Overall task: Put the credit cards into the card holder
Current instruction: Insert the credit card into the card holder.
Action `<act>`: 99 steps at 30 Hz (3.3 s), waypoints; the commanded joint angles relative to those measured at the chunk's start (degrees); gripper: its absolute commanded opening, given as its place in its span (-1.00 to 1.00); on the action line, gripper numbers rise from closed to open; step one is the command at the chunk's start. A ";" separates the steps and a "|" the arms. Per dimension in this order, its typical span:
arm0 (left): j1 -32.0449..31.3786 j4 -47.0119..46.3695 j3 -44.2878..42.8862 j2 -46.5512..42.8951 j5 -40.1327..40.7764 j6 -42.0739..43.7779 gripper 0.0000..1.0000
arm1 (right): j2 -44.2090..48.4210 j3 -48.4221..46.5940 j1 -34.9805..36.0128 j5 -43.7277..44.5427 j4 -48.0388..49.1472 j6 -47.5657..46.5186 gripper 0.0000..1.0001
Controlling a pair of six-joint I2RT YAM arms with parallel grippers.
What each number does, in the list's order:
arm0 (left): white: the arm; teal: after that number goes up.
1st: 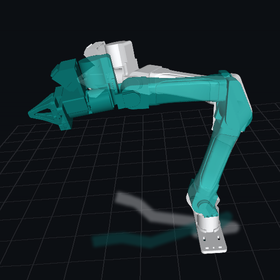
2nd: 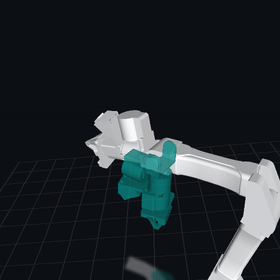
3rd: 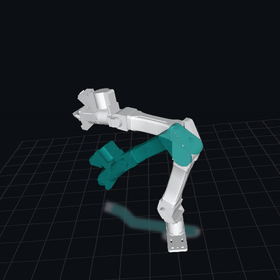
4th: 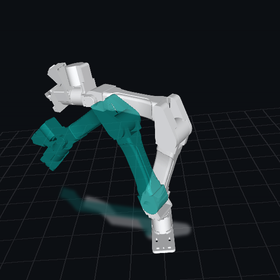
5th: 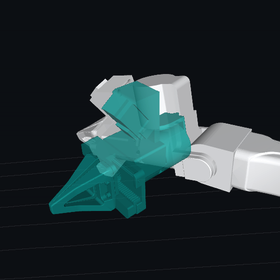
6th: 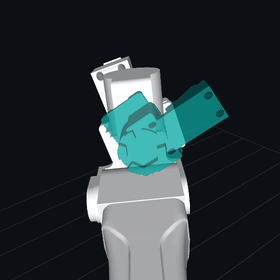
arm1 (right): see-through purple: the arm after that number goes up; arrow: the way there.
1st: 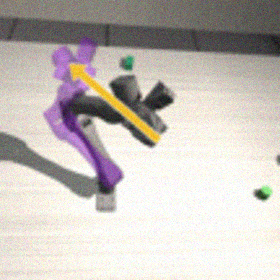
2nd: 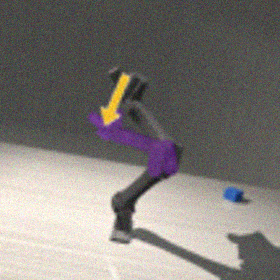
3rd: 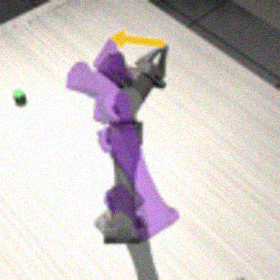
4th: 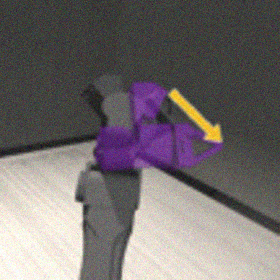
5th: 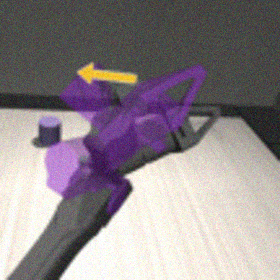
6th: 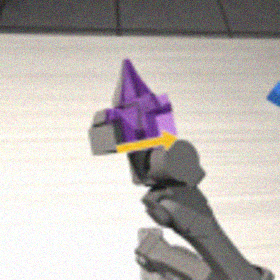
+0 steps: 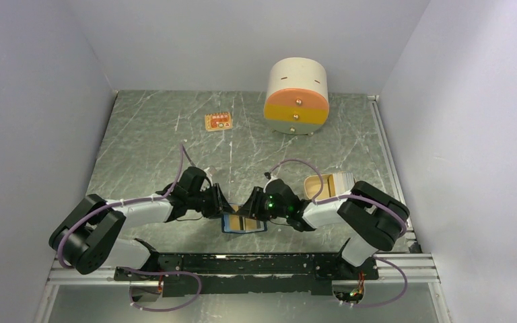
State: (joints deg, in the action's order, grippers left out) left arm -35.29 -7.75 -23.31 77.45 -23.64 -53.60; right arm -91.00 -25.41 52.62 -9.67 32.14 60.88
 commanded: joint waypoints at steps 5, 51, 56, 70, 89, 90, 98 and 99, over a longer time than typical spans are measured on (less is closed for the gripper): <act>-0.84 -1.48 -1.80 0.68 -0.51 -0.04 -0.35 | 0.22 0.94 0.21 -0.89 2.23 0.60 -0.17; -2.49 6.50 -5.86 -4.60 2.69 0.98 -0.53 | 3.78 2.79 -2.17 1.63 -3.92 -3.70 -0.31; -2.50 4.80 -5.49 -5.21 1.02 0.78 -0.49 | 2.00 1.82 -2.34 1.95 -3.65 -4.61 -0.32; -2.50 -0.88 -2.10 -8.55 -1.90 0.11 -0.51 | 0.93 1.40 -2.52 1.69 -3.06 -5.16 -0.44; -2.50 -4.00 0.06 -9.47 -1.90 1.01 -0.81 | 0.95 1.74 -2.67 1.86 -3.30 -5.00 -0.43; -2.49 -4.22 0.10 -9.23 -2.22 1.11 -0.82 | 0.93 1.69 -2.64 1.87 -3.37 -5.03 -0.43; -2.59 -8.12 1.14 -9.18 -3.71 0.88 -0.78 | 0.58 1.85 -2.68 1.85 -2.71 -4.64 -0.41; -2.59 -8.55 1.27 -9.08 -3.92 0.80 -0.77 | 0.47 1.90 -2.70 1.83 -2.58 -4.59 -0.41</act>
State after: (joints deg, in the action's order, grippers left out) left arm -37.39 -10.17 -22.65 68.58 -23.81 -52.53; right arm -89.60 -24.43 50.28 -9.26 30.72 56.90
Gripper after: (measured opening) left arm 0.110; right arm 0.292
